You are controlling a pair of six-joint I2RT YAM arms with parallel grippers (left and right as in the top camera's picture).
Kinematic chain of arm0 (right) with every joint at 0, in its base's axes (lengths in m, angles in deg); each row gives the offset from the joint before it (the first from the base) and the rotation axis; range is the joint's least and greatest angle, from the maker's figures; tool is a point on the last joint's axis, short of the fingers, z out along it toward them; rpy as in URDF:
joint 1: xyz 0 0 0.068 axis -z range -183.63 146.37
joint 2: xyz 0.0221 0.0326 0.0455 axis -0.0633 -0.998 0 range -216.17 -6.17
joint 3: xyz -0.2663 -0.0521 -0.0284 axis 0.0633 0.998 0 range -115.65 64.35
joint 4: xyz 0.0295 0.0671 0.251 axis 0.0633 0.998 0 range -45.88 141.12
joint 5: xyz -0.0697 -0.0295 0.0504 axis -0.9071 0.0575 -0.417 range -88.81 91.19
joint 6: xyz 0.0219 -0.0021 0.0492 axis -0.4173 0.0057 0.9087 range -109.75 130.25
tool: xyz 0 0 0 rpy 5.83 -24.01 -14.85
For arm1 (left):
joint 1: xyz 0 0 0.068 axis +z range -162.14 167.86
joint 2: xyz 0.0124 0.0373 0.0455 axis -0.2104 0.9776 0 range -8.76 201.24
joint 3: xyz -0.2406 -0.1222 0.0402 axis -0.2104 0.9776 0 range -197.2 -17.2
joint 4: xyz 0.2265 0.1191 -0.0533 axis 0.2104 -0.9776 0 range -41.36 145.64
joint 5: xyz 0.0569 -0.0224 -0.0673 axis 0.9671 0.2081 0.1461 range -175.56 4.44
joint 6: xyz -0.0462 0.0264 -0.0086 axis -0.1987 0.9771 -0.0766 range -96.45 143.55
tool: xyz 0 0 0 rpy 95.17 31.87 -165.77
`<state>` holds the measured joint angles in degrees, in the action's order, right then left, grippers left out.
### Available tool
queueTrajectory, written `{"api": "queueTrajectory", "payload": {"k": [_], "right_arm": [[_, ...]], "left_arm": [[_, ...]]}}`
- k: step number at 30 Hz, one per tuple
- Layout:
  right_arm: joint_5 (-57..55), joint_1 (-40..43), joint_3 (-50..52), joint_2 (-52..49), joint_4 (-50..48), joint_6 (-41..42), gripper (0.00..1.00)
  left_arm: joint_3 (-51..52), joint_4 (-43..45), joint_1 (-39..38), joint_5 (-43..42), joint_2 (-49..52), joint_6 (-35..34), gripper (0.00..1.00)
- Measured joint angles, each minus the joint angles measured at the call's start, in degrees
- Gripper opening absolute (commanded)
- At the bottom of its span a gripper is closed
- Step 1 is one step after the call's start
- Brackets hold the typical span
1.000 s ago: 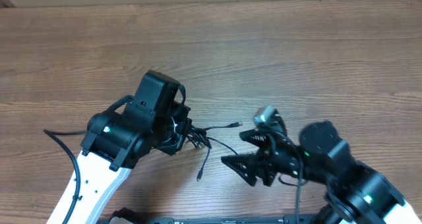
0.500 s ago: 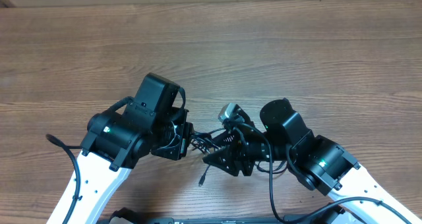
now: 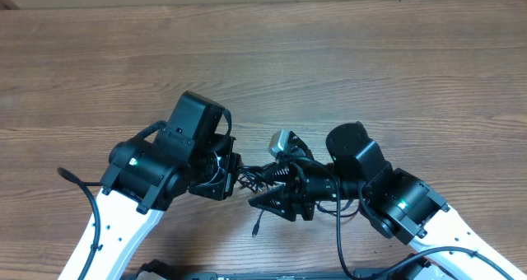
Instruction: Untangle cables
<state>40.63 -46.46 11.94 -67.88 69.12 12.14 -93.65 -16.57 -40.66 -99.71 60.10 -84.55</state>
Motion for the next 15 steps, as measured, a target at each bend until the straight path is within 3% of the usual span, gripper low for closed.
{"api": "queueTrajectory", "payload": {"k": [15], "right_arm": [[-0.4, 0.0, 0.0, 0.0, -3.1, -1.4, 0.6]], "left_arm": [[0.0, 0.2, 0.0, 0.0, 0.0, 1.1, 0.04]]}}
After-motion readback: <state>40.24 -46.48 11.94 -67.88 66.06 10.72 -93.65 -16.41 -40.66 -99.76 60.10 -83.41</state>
